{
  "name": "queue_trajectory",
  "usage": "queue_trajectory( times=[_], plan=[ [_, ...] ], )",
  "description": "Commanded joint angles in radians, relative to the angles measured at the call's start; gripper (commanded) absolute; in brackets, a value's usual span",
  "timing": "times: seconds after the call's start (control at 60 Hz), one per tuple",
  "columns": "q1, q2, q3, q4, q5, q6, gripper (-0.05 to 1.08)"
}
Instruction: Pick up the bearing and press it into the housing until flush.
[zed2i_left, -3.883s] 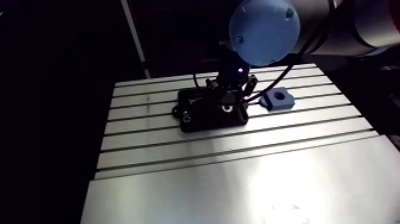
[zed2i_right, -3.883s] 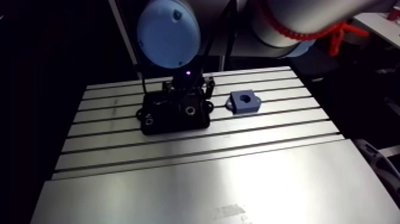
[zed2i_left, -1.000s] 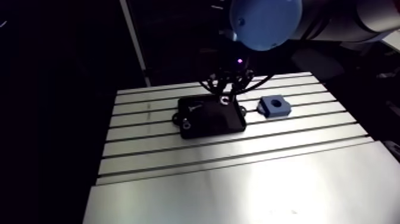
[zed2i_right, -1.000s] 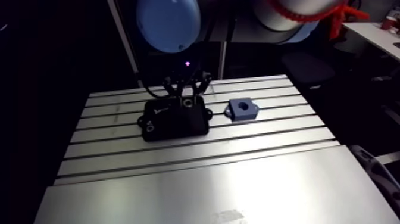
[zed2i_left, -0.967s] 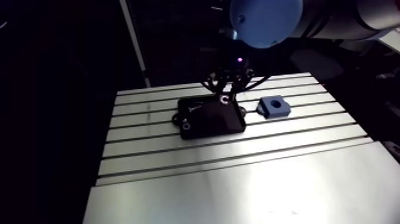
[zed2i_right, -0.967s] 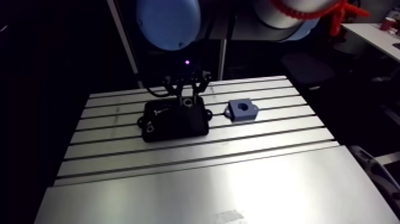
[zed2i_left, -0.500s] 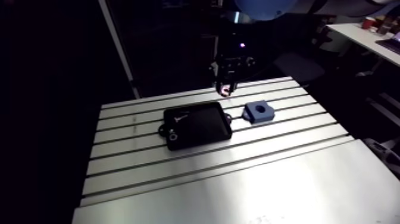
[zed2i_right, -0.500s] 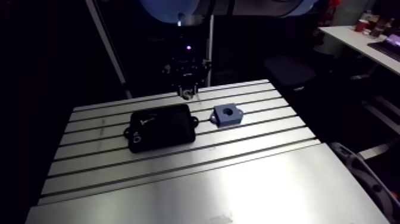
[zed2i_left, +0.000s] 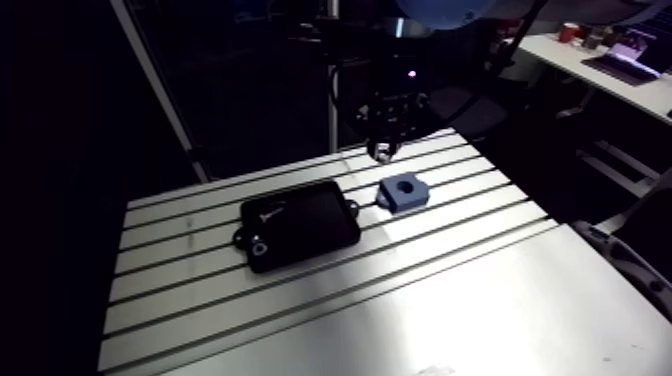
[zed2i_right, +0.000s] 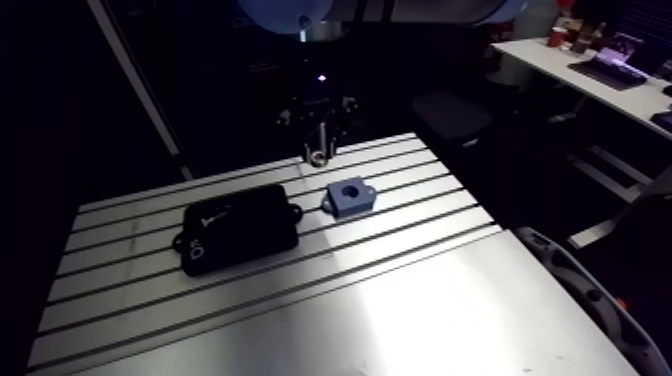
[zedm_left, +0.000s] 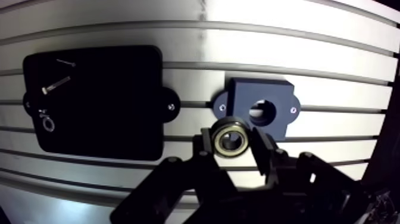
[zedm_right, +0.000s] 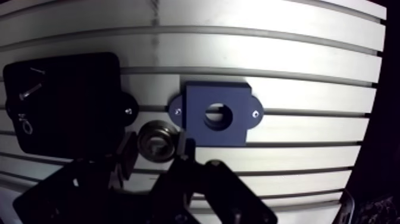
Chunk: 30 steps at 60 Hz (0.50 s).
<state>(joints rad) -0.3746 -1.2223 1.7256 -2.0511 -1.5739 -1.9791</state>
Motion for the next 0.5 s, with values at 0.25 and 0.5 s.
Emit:
queue_trajectory(
  times=[0.25, 0.5],
  plan=[
    [-0.067, 0.044, 0.009, -0.04, -0.002, -0.04, 0.75],
    [-0.081, 0.062, 0.013, -0.055, -0.001, -0.045, 0.75]
  ],
)
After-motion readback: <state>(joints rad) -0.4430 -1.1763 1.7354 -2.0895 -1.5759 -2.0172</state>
